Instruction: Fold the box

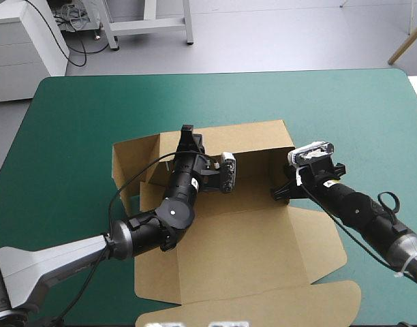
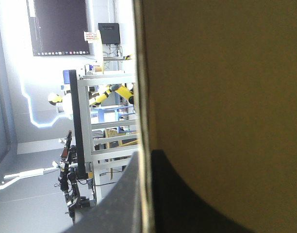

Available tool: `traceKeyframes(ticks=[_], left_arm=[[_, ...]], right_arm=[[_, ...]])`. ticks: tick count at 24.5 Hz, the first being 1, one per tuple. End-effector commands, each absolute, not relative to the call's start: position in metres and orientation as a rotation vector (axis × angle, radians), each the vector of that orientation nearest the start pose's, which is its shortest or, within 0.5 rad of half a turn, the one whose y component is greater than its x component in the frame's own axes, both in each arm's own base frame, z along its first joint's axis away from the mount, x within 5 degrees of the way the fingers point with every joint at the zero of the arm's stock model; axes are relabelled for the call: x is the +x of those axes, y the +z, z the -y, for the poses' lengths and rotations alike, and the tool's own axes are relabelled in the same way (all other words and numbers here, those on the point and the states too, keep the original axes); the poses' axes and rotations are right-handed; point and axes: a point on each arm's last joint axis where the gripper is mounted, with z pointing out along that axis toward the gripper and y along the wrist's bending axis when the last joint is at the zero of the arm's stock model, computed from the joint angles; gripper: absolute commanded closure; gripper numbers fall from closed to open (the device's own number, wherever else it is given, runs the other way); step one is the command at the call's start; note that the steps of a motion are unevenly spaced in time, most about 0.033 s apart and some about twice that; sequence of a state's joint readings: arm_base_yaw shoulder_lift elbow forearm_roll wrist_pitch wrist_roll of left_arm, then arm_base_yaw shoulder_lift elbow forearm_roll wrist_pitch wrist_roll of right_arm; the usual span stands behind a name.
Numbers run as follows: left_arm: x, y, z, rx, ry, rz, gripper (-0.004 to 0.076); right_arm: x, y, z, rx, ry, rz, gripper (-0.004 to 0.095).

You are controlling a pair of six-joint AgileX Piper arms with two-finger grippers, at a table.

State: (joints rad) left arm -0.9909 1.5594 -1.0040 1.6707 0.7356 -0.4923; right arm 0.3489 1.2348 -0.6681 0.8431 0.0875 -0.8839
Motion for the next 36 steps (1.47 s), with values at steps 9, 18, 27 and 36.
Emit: traceKeyframes(ticks=[9,18,27,36], left_arm=[[0.228,0.308,0.245,1.414,0.826,-1.22,0.0731],[0.228,0.309,0.246,1.378,0.794,-1.237,0.0269],[0.226,0.321,0.251,1.286,0.737,-1.209,0.0314],[0.207,0.352,0.255,1.216,0.68,-1.152,0.036]], right_arm=[[0.242,0.26,-0.097,-0.471,0.251,-2.069,0.0927],[0.242,0.261,-0.098,-0.488,0.271,-2.08,0.0926],[0.261,0.291,-0.092,-0.51,0.305,-2.153,0.0926],[0.281,0.312,-0.081,-0.518,0.319,-2.219,0.0927]])
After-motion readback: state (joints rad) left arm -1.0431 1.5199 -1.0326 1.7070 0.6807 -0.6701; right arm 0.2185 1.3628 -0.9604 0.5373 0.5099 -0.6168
